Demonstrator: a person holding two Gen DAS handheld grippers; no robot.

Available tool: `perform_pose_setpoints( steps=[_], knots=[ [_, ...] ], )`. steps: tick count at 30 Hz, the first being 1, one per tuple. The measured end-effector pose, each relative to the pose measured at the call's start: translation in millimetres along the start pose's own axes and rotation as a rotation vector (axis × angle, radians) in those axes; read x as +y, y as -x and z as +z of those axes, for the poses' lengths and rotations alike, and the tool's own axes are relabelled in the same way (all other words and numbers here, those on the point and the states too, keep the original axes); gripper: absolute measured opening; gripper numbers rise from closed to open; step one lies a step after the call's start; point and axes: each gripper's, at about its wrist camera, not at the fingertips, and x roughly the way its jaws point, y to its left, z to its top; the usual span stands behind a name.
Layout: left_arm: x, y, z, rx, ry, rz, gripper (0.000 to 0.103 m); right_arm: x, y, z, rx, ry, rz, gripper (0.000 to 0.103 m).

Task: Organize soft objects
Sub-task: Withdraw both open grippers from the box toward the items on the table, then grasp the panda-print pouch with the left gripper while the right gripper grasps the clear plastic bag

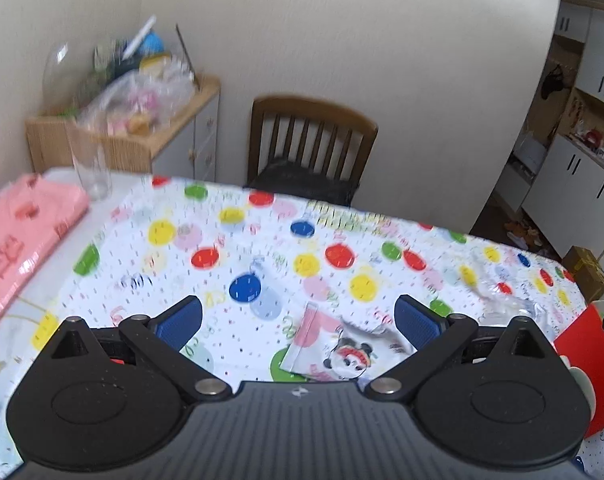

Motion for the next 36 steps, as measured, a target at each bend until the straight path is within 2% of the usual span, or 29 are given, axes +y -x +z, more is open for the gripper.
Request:
perform_pose_setpoints(
  steps=[7,12,17,23,31,36],
  knots=[
    [9.6,-56.6,-1.5,0.138,0.048,-0.070,0.103,-2.7,-47.7,11.1,0.085,0.081,-0.003,0.094],
    [11.4,-91.4,-4.7,0.192,0.054,-0.096,0.102,-9.7,-79.2,15.1,0.136,0.103,-0.022,0.091],
    [17.7,-120.5,-10.6,0.233,0.086,-0.109,0.102,-18.5,-109.6,17.1,0.180,0.115,-0.054,0.082],
    [22.2,-151.3,-12.5,0.292,0.139,-0.125,0.102,-22.8,-139.5,21.9,0.214,0.131,-0.064,0.081],
    [5.6,-169.3,-21.7,0.317,0.034,-0.197,0.102,-28.8,-175.3,24.9,0.270,0.150,-0.051,0.079],
    [4.6,-172.9,-27.6,0.305,-0.010,-0.212,0.102,-34.2,-190.7,25.2,0.282,0.135,-0.042,0.077]
  ],
)
